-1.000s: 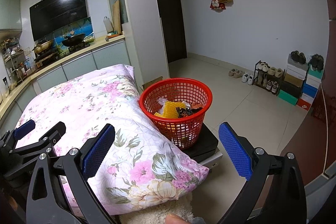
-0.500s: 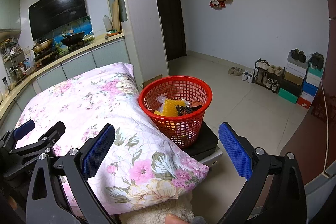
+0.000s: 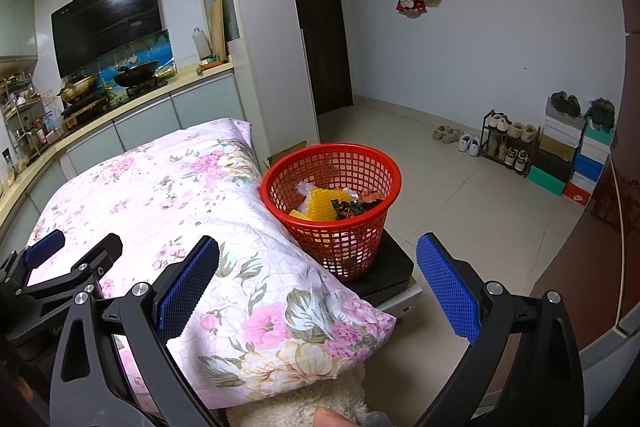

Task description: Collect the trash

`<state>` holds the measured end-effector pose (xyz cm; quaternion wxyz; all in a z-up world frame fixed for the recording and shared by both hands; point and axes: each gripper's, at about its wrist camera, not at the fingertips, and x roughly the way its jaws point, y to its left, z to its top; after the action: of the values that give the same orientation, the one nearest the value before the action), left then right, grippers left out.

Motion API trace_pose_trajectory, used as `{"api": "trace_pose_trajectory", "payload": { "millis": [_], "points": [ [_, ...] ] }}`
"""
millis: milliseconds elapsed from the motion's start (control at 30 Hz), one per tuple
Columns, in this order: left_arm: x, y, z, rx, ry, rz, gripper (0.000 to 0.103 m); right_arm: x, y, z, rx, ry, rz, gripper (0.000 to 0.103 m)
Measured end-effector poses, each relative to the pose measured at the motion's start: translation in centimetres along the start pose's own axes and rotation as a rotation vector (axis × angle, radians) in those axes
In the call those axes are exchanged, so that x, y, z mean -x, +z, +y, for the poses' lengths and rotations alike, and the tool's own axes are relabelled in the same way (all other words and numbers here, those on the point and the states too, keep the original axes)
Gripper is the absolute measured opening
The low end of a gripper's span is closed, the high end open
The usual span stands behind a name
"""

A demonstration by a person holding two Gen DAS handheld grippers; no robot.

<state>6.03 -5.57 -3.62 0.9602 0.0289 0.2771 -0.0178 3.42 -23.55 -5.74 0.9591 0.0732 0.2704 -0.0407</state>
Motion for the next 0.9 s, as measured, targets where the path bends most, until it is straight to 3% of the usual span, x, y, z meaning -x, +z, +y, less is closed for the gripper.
{"api": "trace_pose_trajectory", "payload": {
  "millis": [767,900],
  "points": [
    [-0.13,-0.21,-0.07,-0.001,-0.011,-0.002,0.096,-0.03,-0.07,-0.22,-0.002,-0.001,0.009,0.096],
    [0.02,0.13,0.72,0.031,-0.046,0.016,0.096,-0.24,-0.48,-0.11,0.002,0.004,0.019,0.096]
  ]
}}
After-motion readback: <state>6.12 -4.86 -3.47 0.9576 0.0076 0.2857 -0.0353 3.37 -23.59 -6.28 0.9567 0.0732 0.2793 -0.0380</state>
